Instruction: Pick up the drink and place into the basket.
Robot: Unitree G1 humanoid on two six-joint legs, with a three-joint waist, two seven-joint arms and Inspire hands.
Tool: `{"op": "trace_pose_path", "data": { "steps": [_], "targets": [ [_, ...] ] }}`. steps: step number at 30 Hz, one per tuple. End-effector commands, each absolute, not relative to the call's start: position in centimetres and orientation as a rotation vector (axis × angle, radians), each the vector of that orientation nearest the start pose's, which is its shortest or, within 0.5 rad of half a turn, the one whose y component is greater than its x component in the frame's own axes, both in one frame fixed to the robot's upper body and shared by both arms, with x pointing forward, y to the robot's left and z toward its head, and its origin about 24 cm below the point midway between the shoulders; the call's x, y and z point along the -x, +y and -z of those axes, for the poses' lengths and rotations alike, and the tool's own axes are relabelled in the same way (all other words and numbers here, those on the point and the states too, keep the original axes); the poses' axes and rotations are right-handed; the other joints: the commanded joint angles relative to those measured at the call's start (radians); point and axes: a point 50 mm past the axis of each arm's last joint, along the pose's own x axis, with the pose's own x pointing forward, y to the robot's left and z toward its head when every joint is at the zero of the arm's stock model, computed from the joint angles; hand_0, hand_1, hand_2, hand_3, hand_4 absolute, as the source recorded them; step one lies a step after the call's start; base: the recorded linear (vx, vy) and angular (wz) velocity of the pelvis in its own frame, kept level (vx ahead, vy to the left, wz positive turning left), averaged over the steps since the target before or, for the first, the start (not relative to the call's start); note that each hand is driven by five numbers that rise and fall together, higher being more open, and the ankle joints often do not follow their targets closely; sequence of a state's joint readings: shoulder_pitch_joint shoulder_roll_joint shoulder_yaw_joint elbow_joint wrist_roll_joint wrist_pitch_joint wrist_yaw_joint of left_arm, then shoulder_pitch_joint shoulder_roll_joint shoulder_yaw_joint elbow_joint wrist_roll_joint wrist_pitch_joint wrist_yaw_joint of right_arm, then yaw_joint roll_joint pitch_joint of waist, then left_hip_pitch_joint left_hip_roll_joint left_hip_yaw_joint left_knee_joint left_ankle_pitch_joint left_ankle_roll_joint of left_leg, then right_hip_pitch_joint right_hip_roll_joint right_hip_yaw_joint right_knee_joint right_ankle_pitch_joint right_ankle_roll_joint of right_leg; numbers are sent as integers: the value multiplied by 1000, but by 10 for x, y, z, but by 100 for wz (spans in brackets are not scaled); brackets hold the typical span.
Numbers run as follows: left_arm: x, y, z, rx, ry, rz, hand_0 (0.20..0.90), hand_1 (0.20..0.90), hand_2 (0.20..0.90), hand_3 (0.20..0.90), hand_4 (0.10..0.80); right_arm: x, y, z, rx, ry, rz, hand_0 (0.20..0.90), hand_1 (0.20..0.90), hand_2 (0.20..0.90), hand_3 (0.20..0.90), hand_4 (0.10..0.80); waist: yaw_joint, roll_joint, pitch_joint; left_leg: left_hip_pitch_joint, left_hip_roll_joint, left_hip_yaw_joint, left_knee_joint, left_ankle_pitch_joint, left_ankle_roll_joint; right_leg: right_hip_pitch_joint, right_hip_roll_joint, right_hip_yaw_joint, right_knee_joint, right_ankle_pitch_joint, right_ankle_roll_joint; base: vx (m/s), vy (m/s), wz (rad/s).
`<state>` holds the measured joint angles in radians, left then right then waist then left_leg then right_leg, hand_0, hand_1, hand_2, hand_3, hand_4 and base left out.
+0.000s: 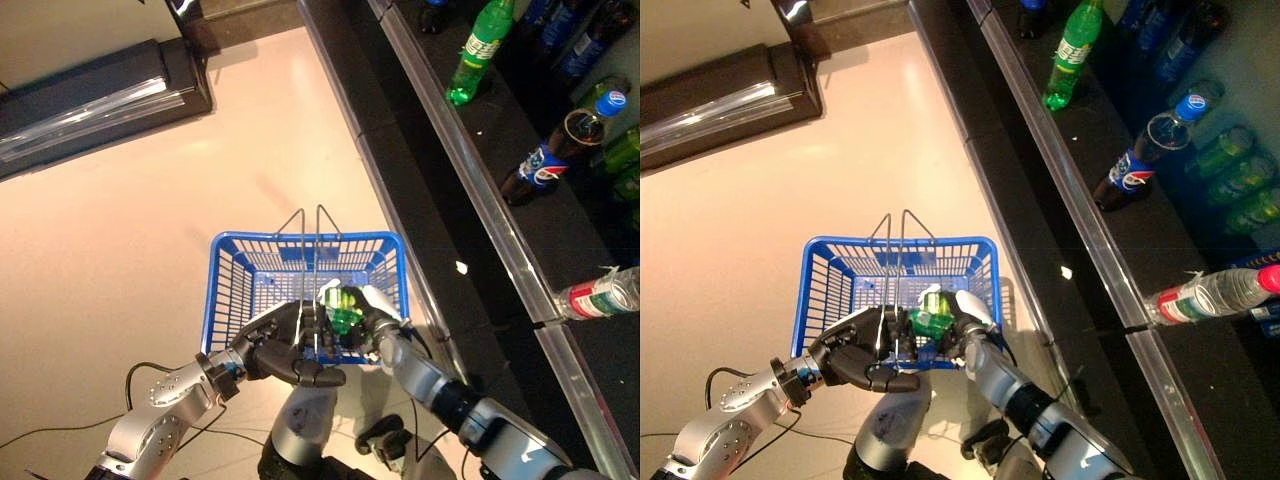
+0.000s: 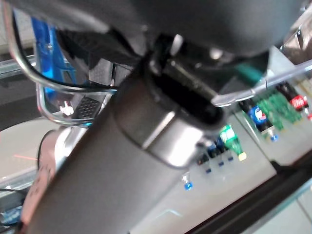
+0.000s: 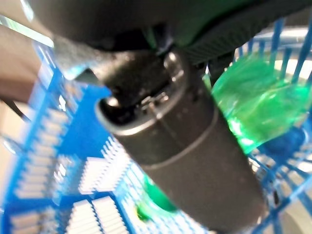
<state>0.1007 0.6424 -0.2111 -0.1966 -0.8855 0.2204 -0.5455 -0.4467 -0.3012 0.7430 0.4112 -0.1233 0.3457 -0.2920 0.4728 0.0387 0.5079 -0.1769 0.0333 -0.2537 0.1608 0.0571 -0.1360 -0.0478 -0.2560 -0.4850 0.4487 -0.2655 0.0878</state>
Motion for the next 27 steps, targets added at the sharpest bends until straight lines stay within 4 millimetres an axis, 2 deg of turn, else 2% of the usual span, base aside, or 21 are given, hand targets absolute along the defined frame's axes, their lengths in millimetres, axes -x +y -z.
{"op": "trace_pose_path", "data": {
  "steps": [1,5,7,8,9,12,15,16,19,22,25,26,27],
  "targets": [
    [-201,148,-156,469,-363,1100,300,300,300,200,100,-312,-97,-48,906,-34,-156,900,900,900,900,800,-62,-36,-72,-23,4,53,66,-32,40,88,38,56,-227,207,4,-31,13,-5],
    [-202,156,-150,434,-366,1039,300,300,300,200,100,-303,-111,-70,871,-96,-167,900,900,900,900,800,-96,-37,-79,-8,18,75,56,-32,41,80,44,73,-229,207,2,-47,19,-12],
    [-202,161,-145,373,-362,1000,300,300,300,200,100,-292,-118,-92,810,-169,-187,900,900,900,900,800,-119,-43,-87,3,28,86,51,-33,39,76,50,84,-229,204,1,-18,3,-20],
    [-201,162,-144,374,-356,991,300,300,300,200,100,-290,-119,-98,799,-192,-193,900,900,900,900,800,-125,-44,-89,5,31,89,50,-33,39,76,52,87,-228,203,1,-4,10,-13],
    [-202,166,-139,389,-336,960,300,300,300,200,100,-281,-124,-113,785,-246,-207,900,900,900,900,800,-142,-46,-95,11,38,98,50,-33,38,74,56,96,-224,199,0,2,23,-9],
    [-201,171,-128,411,-300,896,300,300,300,200,100,-265,-132,-133,732,-327,-235,900,900,900,900,800,-170,-48,-111,25,51,115,46,-32,37,74,63,111,-220,194,0,11,28,-18],
    [-199,175,-118,424,-263,836,300,300,300,200,100,-251,-138,-146,619,-396,-285,900,900,900,900,800,-191,-48,-129,39,61,132,40,-32,38,77,68,121,-220,191,-1,10,22,-10],
    [-197,178,-109,428,-236,790,300,300,300,200,100,-241,-140,-151,524,-425,-333,900,900,900,900,800,-208,-49,-140,46,66,141,41,-32,38,77,72,129,-218,188,-1,23,27,-10],
    [-195,183,-94,448,-177,708,300,300,300,200,100,-230,-147,-151,374,-422,-362,900,900,900,900,800,-227,-49,-170,68,76,158,33,-33,39,83,76,142,-220,186,0,39,21,-17],
    [-189,192,-74,453,-113,602,300,300,300,200,100,-222,-155,-143,304,-405,-345,900,900,900,900,800,-252,-49,-206,94,85,180,19,-32,37,92,82,156,-227,184,1,56,15,-12],
    [-183,203,-59,453,-58,490,300,300,300,200,100,-215,-163,-132,252,-349,-329,900,900,900,900,800,-277,-50,-236,119,96,204,0,-29,35,100,86,174,-242,187,4,10,10,-16],
    [-179,211,-48,453,-26,416,300,300,300,200,100,-212,-169,-121,213,-286,-334,900,900,900,900,800,-295,-51,-252,135,103,221,-13,-28,33,105,88,186,-254,190,7,4,6,-12],
    [-178,211,-46,454,-20,405,300,300,300,200,100,-211,-170,-120,204,-275,-331,900,900,900,900,800,-296,-52,-254,138,104,224,-16,-27,33,106,88,187,-256,190,7,-1,0,-11]
  ]
}}
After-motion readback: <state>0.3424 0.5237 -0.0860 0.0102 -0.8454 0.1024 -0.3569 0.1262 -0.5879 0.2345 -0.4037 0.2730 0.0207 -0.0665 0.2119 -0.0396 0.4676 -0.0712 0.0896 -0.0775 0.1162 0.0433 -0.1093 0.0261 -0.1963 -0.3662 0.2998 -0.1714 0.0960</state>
